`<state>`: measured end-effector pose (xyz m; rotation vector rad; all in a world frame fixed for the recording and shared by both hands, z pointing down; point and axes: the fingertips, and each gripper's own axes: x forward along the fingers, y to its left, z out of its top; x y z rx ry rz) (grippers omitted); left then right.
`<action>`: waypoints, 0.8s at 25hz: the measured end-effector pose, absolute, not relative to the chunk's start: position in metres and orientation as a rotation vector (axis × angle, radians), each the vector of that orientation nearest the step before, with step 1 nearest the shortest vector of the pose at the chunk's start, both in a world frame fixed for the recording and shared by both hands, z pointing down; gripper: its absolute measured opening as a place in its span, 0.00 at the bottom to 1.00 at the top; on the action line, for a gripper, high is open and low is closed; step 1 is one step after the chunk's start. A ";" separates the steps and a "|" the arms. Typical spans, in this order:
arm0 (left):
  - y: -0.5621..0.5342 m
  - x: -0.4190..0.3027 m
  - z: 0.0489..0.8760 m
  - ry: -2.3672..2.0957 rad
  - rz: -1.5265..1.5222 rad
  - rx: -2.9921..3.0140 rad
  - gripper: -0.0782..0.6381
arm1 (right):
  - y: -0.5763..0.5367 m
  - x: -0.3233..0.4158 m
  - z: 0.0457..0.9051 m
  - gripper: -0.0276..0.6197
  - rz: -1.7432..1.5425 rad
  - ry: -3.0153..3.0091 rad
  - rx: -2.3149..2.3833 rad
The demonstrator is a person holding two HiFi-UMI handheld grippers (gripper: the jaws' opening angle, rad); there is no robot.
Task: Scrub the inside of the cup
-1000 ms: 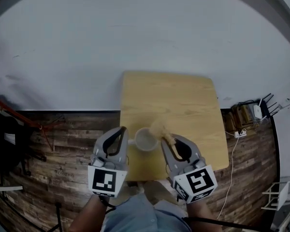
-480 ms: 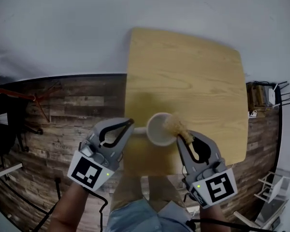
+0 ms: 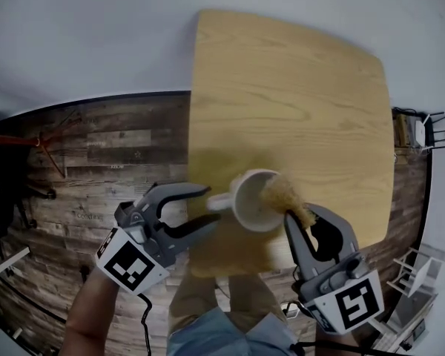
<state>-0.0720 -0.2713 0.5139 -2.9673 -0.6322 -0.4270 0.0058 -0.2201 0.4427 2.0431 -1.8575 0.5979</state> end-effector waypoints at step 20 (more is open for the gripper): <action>-0.250 -0.055 0.538 -0.765 -0.672 -2.761 0.22 | -0.213 0.009 0.452 0.14 0.678 -1.921 2.000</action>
